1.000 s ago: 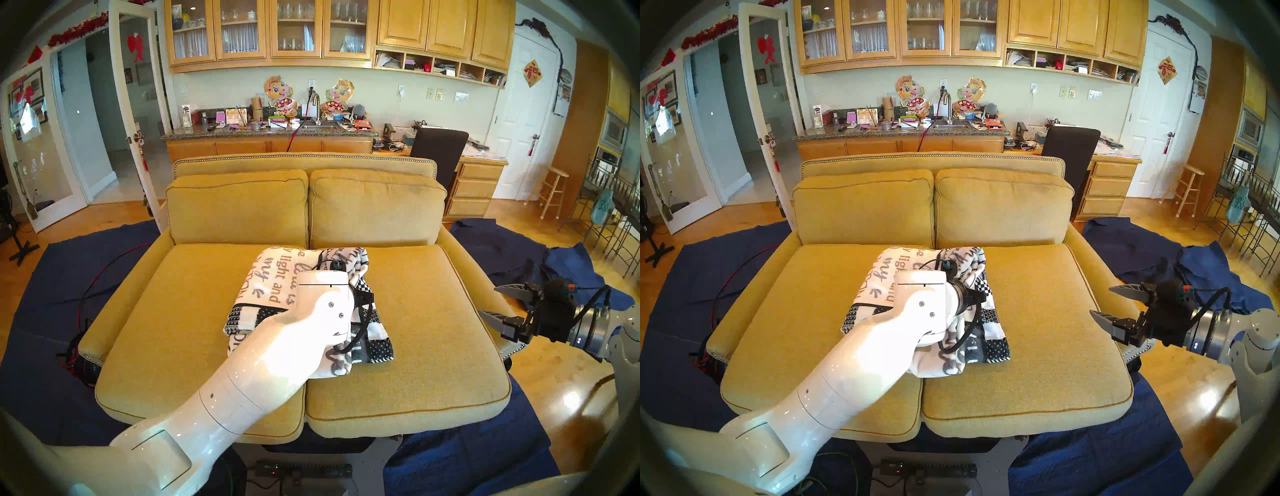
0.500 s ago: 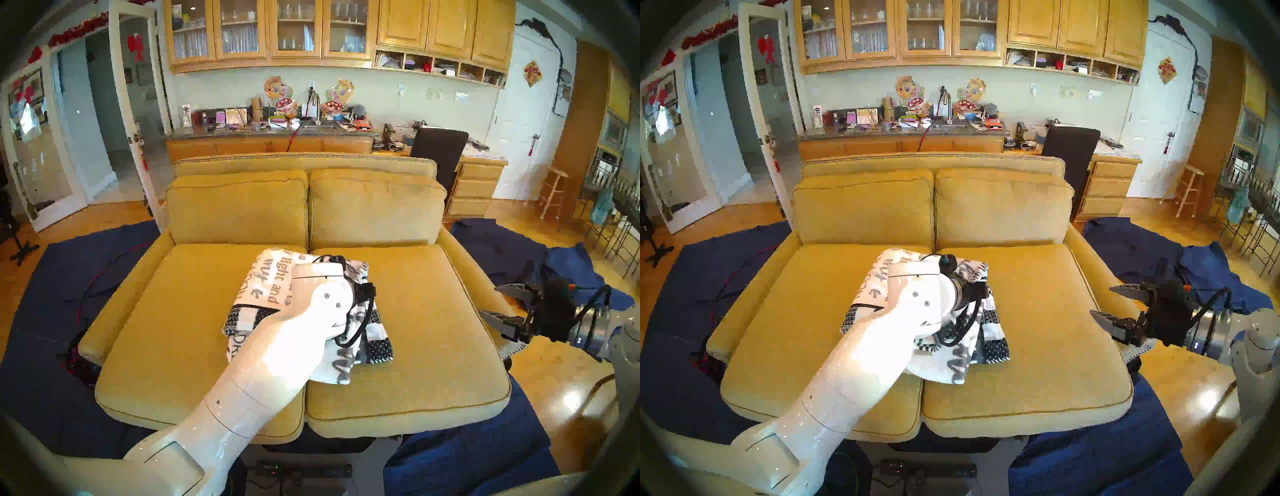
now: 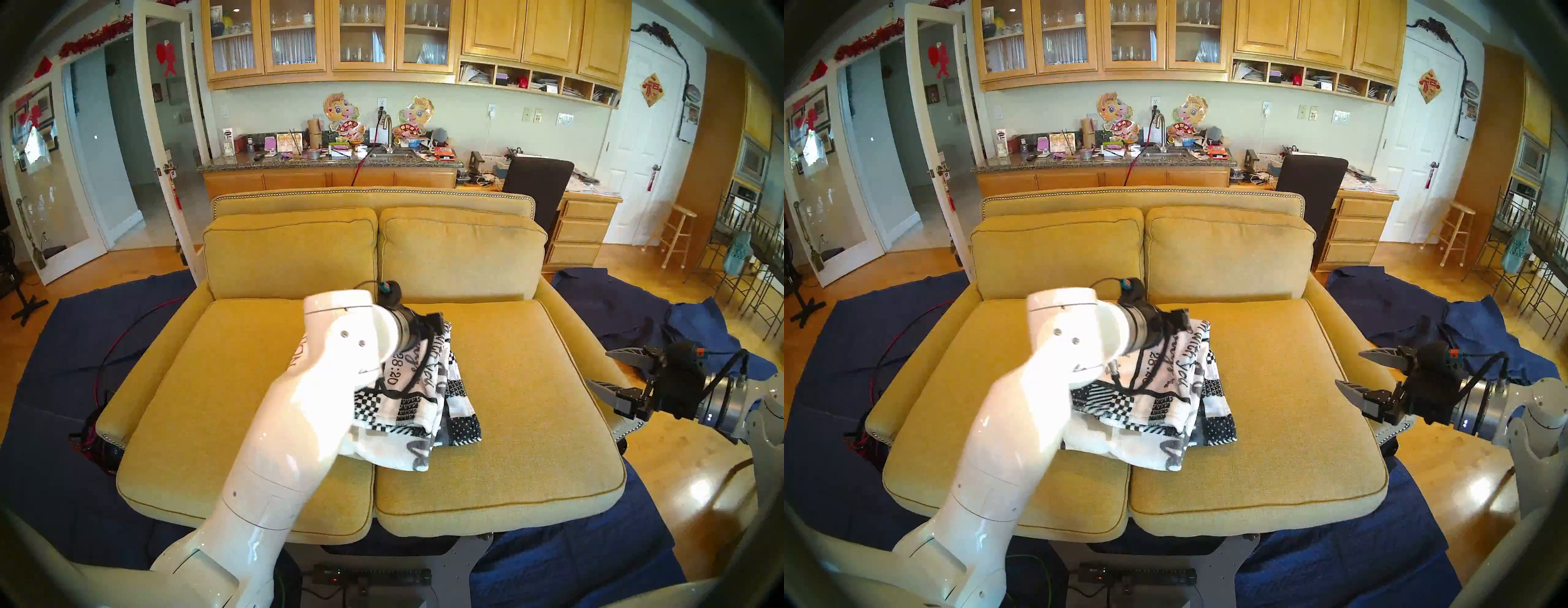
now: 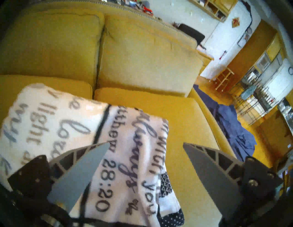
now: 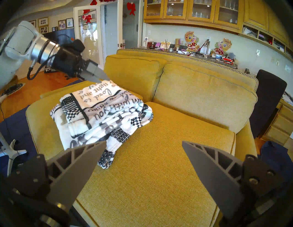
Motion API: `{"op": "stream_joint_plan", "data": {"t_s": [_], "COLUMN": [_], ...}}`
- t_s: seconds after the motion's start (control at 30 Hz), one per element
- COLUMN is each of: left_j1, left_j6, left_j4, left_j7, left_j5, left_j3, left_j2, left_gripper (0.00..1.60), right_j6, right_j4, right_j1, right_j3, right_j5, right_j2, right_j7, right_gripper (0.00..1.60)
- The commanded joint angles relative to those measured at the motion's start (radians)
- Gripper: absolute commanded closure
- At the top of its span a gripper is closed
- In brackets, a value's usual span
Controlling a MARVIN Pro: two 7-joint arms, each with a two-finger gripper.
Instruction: Fold the blanket in half twice
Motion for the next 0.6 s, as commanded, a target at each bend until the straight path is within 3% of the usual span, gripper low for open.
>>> {"op": "stream_joint_plan", "data": {"t_s": [0.0,0.1,0.13,0.2,0.3,0.33,0.37,0.4,0.47,0.5,0.57], "left_j1": [-0.014,-0.017,-0.009,-0.009,0.000,0.000,0.007,0.008,0.014,0.019,0.015], "left_j6": [-0.003,-0.003,-0.003,-0.003,-0.003,-0.003,-0.003,-0.003,-0.003,-0.003,-0.003], "left_j4": [-0.101,-0.110,-0.110,-0.122,-0.130,-0.137,-0.135,-0.141,-0.145,-0.139,-0.129], "left_j7": [0.067,0.028,0.024,-0.011,-0.043,-0.060,-0.066,-0.083,-0.109,-0.118,-0.156], "left_j5": [-0.032,-0.056,-0.046,-0.065,-0.072,-0.090,-0.075,-0.088,-0.080,-0.064,-0.064], "left_j3": [-0.070,-0.098,-0.125,-0.143,-0.184,-0.187,-0.214,-0.215,-0.227,-0.243,-0.249], "left_j2": [0.101,0.167,0.135,0.189,0.210,0.254,0.214,0.256,0.287,0.268,0.308], "left_gripper": [0.00,0.00,0.00,0.00,0.00,0.00,0.00,0.00,0.00,0.00,0.00], "right_j6": [-0.003,-0.003,-0.003,-0.003,-0.003,-0.003,-0.003,-0.003,-0.003,-0.003,-0.003], "right_j4": [-0.010,-0.010,-0.010,-0.009,-0.009,-0.009,-0.009,-0.009,-0.009,-0.009,-0.010], "right_j1": [0.010,0.010,0.010,0.010,0.010,0.010,0.010,0.010,0.010,0.010,0.010], "right_j3": [0.022,0.022,0.022,0.022,0.021,0.021,0.021,0.021,0.021,0.021,0.022], "right_j5": [0.004,0.004,0.004,0.004,0.004,0.004,0.004,0.004,0.004,0.004,0.004], "right_j2": [0.002,0.002,0.002,0.002,0.002,0.002,0.002,0.002,0.002,0.002,0.002], "right_j7": [0.000,0.000,0.000,0.000,0.000,0.000,0.000,0.000,0.000,0.000,0.000], "right_gripper": [0.00,0.00,0.00,0.00,0.00,0.00,0.00,0.00,0.00,0.00,0.00]}}
